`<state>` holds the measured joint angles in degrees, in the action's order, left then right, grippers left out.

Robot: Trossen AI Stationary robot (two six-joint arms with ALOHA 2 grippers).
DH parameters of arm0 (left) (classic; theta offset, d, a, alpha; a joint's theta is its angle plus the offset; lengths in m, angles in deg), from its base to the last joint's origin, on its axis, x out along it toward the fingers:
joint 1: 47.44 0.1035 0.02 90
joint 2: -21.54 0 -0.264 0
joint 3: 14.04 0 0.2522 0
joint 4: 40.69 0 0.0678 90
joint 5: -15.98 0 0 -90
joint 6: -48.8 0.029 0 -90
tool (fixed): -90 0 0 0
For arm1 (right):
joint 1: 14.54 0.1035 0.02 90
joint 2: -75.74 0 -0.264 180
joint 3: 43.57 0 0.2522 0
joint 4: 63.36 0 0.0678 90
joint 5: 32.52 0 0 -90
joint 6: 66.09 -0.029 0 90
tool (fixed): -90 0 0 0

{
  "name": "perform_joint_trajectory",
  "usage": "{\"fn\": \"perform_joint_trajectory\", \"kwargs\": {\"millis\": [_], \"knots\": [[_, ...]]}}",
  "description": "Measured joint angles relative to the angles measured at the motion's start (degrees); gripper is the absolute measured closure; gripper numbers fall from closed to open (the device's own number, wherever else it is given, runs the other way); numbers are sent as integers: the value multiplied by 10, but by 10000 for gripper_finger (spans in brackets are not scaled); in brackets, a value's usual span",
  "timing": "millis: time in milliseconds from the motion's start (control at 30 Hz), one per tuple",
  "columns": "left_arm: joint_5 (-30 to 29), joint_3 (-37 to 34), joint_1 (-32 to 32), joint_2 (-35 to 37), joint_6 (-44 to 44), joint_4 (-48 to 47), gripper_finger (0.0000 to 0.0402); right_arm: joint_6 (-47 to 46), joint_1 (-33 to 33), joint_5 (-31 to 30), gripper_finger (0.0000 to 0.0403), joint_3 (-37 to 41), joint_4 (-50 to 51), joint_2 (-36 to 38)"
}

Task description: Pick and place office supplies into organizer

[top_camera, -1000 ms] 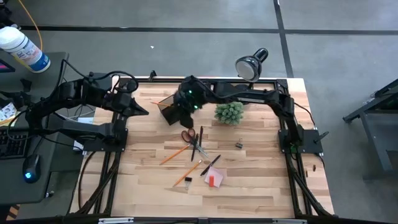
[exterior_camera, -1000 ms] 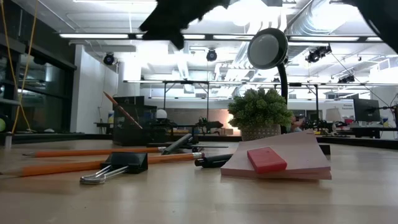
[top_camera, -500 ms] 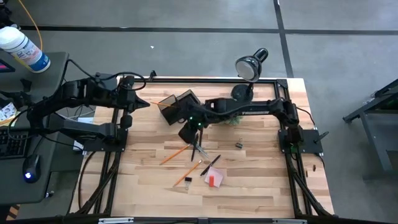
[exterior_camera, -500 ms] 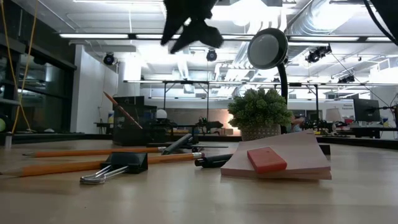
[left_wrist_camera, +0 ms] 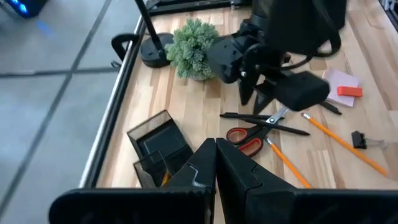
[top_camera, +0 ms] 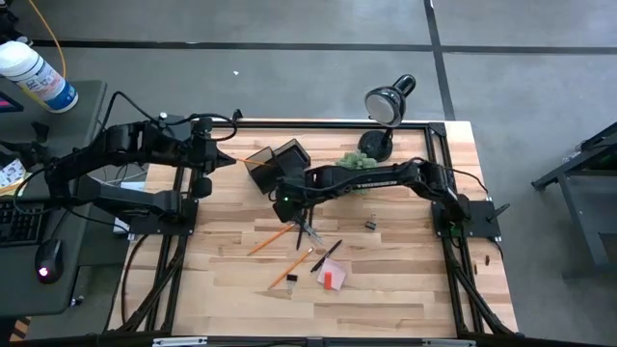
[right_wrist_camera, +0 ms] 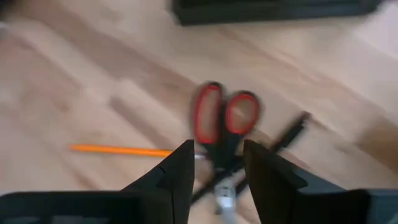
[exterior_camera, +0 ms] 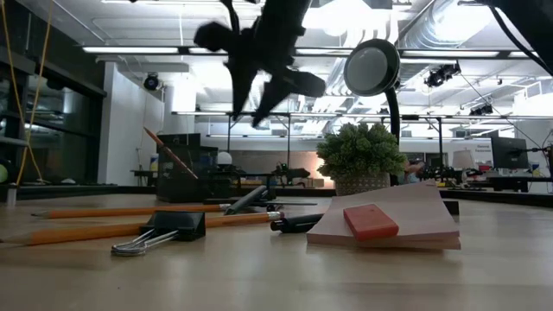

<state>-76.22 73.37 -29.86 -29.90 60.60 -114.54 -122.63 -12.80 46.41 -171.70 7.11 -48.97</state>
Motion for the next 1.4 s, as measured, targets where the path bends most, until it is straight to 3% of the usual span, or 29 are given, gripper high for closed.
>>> {"fn": "perform_joint_trajectory", "kwargs": {"millis": [467, 667, 933, 1400], "knots": [[-15, 0, 0, -60, -35, 6, 401, -134, 13, -66, 196, 2, 39, -36], [-15, 0, 0, -81, -23, 19, 401, -191, 13, -75, 201, 43, 24, -35], [-15, 0, 0, -80, 4, 53, 401, -250, 20, -42, 225, 115, -99, -35], [-15, 0, 0, -80, 19, 67, 401, -255, 19, -68, 226, 123, -102, -35]]}}
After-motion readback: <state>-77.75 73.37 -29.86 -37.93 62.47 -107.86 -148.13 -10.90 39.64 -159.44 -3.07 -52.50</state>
